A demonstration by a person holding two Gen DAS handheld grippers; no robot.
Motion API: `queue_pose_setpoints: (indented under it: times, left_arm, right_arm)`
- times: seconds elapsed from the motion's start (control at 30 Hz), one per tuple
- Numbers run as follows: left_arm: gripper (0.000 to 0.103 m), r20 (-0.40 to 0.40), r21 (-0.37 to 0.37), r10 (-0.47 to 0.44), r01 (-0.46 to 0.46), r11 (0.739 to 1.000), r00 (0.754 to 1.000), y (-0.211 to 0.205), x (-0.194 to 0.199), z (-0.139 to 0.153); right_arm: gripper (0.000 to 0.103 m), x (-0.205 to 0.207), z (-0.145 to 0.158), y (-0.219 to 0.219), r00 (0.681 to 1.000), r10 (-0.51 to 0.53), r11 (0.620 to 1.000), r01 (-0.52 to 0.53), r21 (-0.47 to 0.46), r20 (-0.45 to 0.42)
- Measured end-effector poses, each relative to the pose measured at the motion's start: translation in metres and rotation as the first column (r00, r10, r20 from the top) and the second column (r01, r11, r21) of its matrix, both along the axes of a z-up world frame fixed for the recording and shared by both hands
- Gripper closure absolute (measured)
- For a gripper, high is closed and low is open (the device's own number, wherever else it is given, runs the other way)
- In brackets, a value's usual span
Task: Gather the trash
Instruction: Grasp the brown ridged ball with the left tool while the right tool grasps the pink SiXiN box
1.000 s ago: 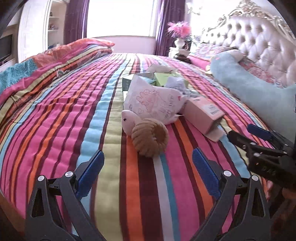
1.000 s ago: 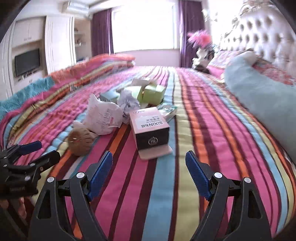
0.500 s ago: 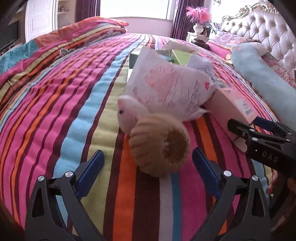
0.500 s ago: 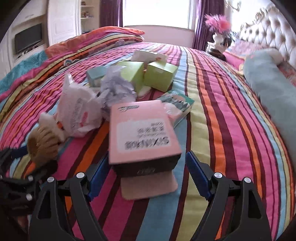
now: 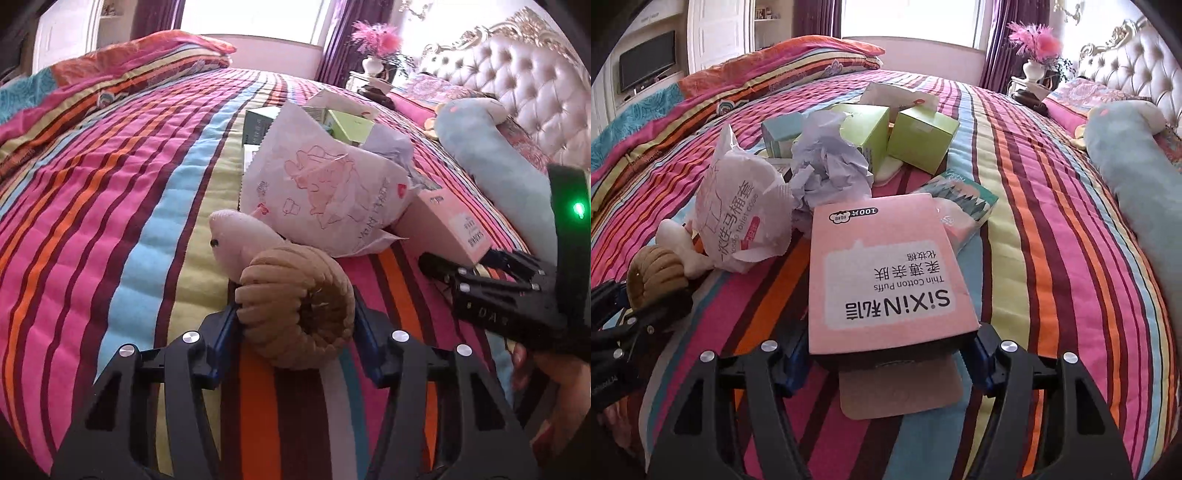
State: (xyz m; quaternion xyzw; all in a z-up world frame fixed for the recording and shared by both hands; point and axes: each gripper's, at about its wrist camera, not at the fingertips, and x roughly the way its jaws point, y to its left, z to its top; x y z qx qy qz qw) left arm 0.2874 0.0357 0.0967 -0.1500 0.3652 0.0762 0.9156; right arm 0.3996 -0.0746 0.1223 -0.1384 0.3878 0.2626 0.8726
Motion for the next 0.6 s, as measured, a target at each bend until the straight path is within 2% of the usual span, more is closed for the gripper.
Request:
queue_pose_setpoints:
  times: [0.07, 0.23, 0.27, 0.33, 0.4, 0.47, 0.6]
  left_arm:
    - [0.049, 0.009, -0.012, -0.015, 0.015, 1.000, 1.000, 0.000, -0.009, 0.002]
    - [0.049, 0.037, -0.106, -0.051, 0.055, 0.993, 0.998, 0.010, -0.038, 0.003]
    - [0.049, 0.044, -0.124, -0.052, 0.057, 0.991, 0.998, 0.013, -0.043, 0.002]
    - [0.049, 0.054, -0.133, -0.052, 0.059, 0.989, 0.997, 0.017, -0.051, 0.002]
    - [0.049, 0.063, -0.146, -0.060, 0.069, 0.987, 0.996, 0.020, -0.058, 0.003]
    - [0.049, 0.088, -0.173, -0.070, 0.085, 0.981, 0.994, 0.022, -0.067, 0.007]
    - [0.049, 0.151, -0.183, -0.118, 0.145, 0.972, 0.981, 0.024, -0.099, 0.022]
  right_arm:
    - [0.039, 0.006, 0.000, -0.009, 0.999, -0.015, 0.998, 0.017, 0.053, -0.031]
    - [0.039, 0.007, 0.003, -0.036, 0.993, -0.072, 0.977, 0.090, 0.195, -0.097]
    - [0.039, -0.003, 0.005, -0.051, 0.990, -0.095, 0.957, 0.118, 0.263, -0.100]
    - [0.039, -0.009, 0.005, -0.058, 0.989, -0.099, 0.945, 0.128, 0.300, -0.110]
    - [0.039, -0.030, 0.010, -0.072, 0.990, -0.101, 0.920, 0.130, 0.369, -0.097]
    - [0.039, -0.047, 0.017, -0.077, 0.993, -0.091, 0.910, 0.114, 0.398, -0.075]
    - [0.039, -0.110, 0.039, -0.087, 1.000, -0.029, 0.890, 0.024, 0.456, 0.004]
